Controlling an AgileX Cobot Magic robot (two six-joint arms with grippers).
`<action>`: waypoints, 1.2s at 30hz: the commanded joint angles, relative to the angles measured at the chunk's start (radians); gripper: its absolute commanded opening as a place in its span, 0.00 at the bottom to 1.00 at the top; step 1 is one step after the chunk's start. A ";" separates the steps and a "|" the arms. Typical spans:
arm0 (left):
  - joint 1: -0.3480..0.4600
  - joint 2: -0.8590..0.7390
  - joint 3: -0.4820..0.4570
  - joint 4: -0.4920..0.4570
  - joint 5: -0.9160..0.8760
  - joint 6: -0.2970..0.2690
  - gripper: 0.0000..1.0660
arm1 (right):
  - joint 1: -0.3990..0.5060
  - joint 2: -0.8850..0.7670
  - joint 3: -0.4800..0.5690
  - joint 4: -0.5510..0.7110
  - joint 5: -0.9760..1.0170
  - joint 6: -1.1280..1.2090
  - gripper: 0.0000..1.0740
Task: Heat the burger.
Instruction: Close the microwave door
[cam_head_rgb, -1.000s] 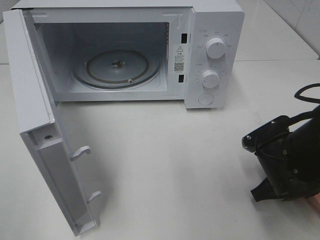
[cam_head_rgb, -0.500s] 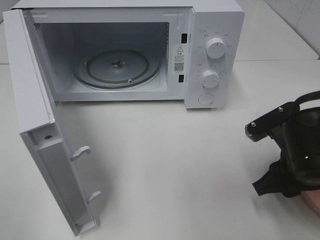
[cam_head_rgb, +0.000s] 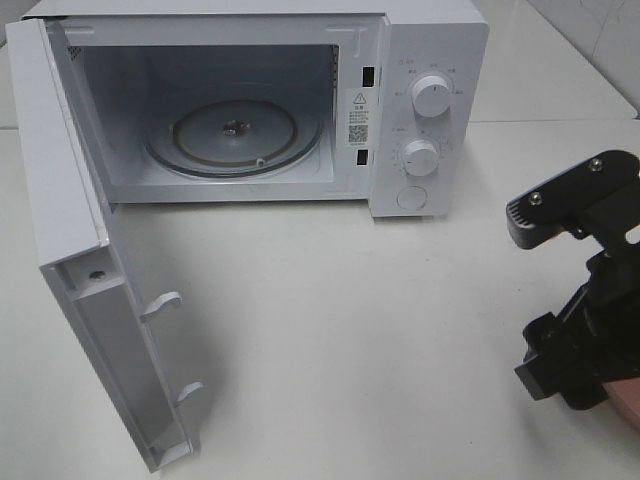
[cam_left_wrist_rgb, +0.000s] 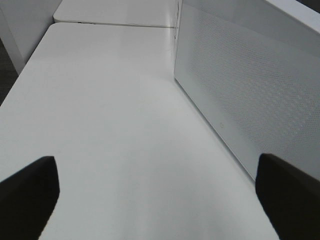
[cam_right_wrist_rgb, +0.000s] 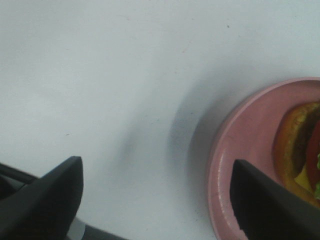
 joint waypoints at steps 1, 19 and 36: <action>0.001 -0.015 0.003 -0.001 0.002 -0.002 0.94 | -0.005 -0.112 -0.047 0.144 0.116 -0.181 0.75; 0.001 -0.015 0.003 -0.001 0.002 -0.002 0.94 | -0.005 -0.522 -0.079 0.211 0.366 -0.276 0.72; 0.001 -0.015 0.003 -0.001 0.002 -0.002 0.94 | -0.275 -0.812 -0.078 0.313 0.396 -0.473 0.71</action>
